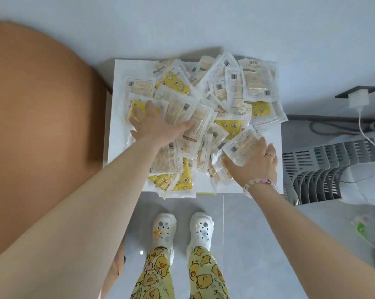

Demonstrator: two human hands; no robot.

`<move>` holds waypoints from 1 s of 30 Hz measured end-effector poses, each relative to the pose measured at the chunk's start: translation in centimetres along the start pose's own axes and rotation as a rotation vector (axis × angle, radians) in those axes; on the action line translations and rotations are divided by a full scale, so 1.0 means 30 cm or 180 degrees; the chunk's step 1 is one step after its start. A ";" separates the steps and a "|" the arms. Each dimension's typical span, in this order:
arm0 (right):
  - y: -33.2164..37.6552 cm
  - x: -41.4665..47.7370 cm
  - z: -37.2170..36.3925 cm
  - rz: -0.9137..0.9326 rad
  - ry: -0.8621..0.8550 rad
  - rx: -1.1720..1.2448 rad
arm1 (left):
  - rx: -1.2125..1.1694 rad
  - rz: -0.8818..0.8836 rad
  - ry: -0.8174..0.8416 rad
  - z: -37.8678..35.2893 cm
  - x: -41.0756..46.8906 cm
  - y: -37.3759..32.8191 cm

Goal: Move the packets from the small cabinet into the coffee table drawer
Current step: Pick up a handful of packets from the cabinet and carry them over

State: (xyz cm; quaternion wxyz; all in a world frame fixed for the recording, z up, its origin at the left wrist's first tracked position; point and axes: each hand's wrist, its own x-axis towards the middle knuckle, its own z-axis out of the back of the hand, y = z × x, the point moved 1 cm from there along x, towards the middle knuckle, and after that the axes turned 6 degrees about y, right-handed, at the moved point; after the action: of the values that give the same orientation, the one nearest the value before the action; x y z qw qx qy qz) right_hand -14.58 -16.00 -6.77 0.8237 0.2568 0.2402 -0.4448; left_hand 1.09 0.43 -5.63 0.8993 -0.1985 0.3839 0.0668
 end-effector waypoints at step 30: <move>-0.064 0.078 0.067 -0.1061 0.0018 0.0693 | 0.0436 0.0105 -0.0480 -0.017 0.058 -0.048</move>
State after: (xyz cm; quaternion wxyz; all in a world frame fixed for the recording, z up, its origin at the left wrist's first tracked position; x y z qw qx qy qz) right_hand -14.74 -19.62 -7.12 0.7053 0.3023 0.2322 -0.5977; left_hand 2.34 -1.15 -6.76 0.9359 -0.1246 0.3220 0.0700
